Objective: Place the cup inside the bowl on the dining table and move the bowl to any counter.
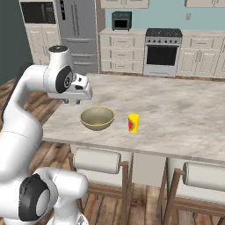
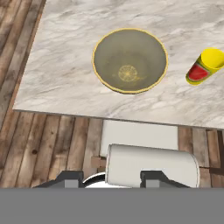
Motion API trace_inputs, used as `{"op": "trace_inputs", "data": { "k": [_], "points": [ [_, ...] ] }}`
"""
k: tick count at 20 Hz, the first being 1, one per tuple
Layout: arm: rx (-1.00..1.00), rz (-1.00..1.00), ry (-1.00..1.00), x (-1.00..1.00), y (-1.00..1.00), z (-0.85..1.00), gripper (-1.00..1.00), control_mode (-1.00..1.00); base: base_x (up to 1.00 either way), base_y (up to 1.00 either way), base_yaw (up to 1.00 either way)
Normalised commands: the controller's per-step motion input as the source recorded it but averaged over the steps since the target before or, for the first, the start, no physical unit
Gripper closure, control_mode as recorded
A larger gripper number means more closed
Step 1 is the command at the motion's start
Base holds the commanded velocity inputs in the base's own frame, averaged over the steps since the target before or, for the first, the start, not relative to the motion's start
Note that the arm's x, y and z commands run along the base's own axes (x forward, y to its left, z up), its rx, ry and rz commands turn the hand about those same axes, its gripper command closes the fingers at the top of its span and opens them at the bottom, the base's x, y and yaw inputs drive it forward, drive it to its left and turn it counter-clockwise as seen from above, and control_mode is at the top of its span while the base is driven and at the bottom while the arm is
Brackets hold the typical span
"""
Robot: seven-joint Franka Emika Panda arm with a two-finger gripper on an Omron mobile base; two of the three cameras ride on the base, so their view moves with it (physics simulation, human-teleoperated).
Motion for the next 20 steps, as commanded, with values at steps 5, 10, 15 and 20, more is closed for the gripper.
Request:
{"op": "trace_inputs", "data": {
  "k": [5,10,15,20],
  "points": [
    [0.00,0.00,0.00,0.10,-0.32,0.00,-1.00,-1.00,0.00,0.00,0.00],
    [0.00,0.00,0.00,0.08,-0.35,0.00,-1.00,-1.00,0.00,0.00,0.00],
    [0.00,0.00,0.00,0.08,-0.36,0.00,-1.00,-1.00,0.00,0.00,0.00],
    [0.00,0.00,0.00,0.10,-0.32,0.00,-1.00,-1.00,0.00,0.00,0.00]
  ]
}}
